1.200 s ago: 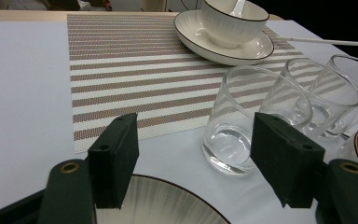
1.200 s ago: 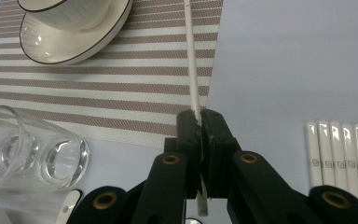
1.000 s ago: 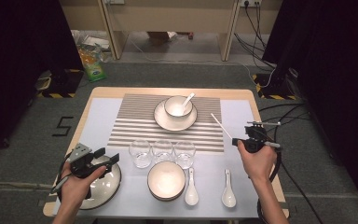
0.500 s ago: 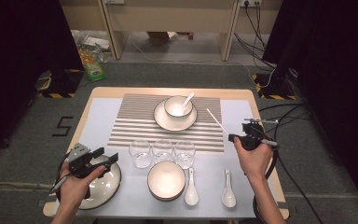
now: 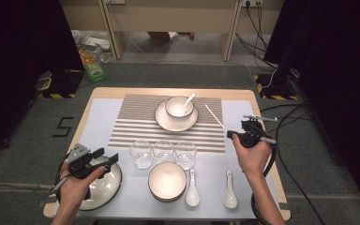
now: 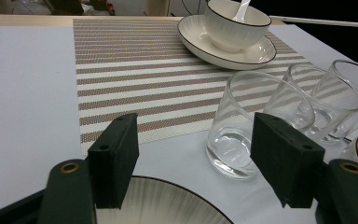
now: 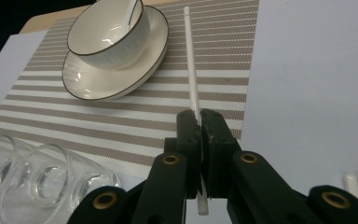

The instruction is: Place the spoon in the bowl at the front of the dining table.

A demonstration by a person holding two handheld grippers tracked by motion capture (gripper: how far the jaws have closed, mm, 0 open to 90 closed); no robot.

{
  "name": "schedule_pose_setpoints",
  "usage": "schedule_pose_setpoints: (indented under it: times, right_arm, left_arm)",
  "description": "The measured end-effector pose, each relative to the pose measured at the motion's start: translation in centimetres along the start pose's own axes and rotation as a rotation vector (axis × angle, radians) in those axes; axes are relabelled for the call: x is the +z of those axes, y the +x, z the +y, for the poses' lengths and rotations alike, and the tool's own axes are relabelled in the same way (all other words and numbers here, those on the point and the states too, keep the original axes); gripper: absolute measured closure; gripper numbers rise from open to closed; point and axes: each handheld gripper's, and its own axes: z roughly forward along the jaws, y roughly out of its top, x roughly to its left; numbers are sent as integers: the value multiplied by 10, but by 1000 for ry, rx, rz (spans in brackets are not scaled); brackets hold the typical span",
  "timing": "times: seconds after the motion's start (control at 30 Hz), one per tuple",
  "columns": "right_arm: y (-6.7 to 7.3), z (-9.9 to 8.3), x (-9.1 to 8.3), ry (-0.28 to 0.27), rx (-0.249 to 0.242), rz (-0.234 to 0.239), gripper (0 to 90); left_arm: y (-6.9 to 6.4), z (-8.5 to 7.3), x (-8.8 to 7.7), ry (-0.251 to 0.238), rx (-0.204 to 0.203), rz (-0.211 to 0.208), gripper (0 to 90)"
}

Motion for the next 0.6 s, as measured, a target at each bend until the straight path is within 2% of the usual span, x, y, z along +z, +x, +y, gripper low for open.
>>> schedule_pose_setpoints:
  times: [0.6]
  right_arm:
    - [10,7,7,-39,-14,26,869]
  left_arm:
    - [1,0,-1,1,-2,4,319]
